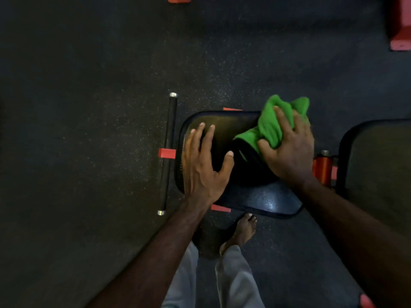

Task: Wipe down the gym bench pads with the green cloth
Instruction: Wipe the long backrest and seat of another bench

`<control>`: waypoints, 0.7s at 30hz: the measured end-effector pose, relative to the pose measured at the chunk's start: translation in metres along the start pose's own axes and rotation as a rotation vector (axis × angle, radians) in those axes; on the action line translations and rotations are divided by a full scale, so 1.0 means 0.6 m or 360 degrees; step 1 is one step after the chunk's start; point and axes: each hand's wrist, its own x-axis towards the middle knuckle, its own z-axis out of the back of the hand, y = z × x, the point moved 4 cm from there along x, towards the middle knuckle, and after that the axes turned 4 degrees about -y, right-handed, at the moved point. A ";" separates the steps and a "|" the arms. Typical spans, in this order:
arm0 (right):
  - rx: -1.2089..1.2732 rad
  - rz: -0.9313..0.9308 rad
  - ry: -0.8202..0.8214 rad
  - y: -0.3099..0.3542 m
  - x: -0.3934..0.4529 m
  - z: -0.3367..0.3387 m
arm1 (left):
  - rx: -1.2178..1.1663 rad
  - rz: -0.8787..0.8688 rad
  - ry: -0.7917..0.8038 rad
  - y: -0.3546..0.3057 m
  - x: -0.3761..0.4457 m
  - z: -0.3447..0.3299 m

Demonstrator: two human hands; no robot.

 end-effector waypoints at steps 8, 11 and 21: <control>-0.0013 0.0062 0.0265 -0.002 -0.115 -0.009 | 0.0266 -0.0140 0.0081 0.009 -0.009 -0.017; 0.0016 -0.0080 0.0139 -0.045 -0.088 0.006 | 0.0307 -0.0123 0.0064 0.006 -0.012 -0.015; 0.0216 -0.0766 0.0076 0.011 -0.210 -0.007 | 0.0232 -0.0049 0.0032 0.002 -0.006 -0.014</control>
